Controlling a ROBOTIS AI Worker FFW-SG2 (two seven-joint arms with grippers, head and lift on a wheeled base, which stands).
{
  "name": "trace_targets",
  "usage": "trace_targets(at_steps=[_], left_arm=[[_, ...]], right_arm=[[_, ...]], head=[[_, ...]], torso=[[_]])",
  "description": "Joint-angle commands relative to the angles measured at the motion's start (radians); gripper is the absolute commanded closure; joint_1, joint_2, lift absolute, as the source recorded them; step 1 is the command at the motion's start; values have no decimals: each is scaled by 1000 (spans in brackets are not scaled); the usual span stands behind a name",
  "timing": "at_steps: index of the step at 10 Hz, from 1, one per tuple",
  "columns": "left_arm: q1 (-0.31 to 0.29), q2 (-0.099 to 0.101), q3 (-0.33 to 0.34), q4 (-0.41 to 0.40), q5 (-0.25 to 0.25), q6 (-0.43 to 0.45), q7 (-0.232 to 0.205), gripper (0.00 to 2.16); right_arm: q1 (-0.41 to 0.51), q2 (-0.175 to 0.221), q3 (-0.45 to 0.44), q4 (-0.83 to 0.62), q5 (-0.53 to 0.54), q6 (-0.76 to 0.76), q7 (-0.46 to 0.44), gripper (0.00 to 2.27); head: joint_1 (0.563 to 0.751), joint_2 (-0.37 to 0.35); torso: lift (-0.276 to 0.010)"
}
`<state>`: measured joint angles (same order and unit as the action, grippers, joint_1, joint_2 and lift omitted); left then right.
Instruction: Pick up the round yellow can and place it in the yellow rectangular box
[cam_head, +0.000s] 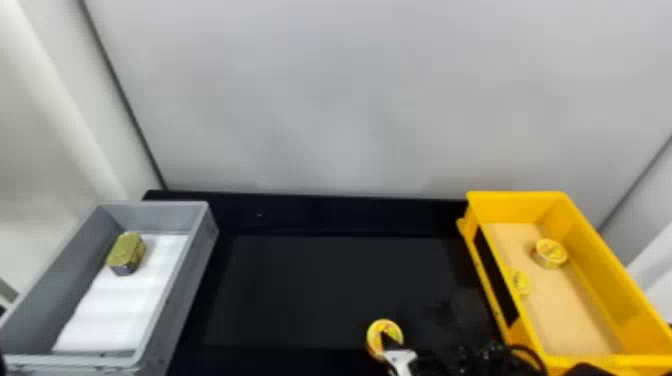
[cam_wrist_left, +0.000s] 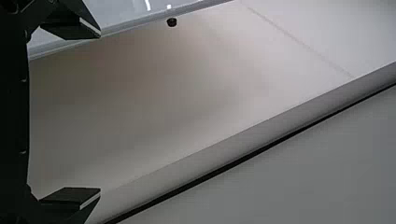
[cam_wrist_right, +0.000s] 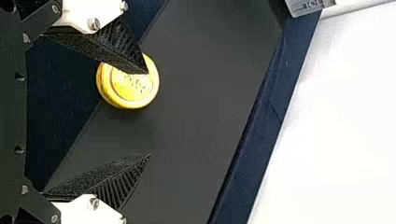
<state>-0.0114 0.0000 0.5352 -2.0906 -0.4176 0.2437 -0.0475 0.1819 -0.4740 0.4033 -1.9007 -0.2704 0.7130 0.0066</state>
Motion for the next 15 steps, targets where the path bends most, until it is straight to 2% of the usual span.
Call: trace_targets(at_steps=[1, 7, 11, 15], left_arm=[[-1, -3, -1, 0, -3, 0, 0, 93], [-7, -3, -10, 7, -6, -4, 0, 93], [-7, -3, -13, 10, -6, -7, 0, 93], [-5, -3, -10, 7, -6, -15, 0, 93]], right_arm=[[-25, 0, 31, 15, -49, 14, -10, 188], [-97, -3, 88, 31, -81, 140, 4, 183], [-119, -2, 102, 51, -98, 162, 9, 190], [-120, 2, 103, 74, -107, 148, 4, 360]], head=[[694, 14], [694, 14], [694, 14], [694, 14]], torso=[[-56], [-56], [-56], [-56]])
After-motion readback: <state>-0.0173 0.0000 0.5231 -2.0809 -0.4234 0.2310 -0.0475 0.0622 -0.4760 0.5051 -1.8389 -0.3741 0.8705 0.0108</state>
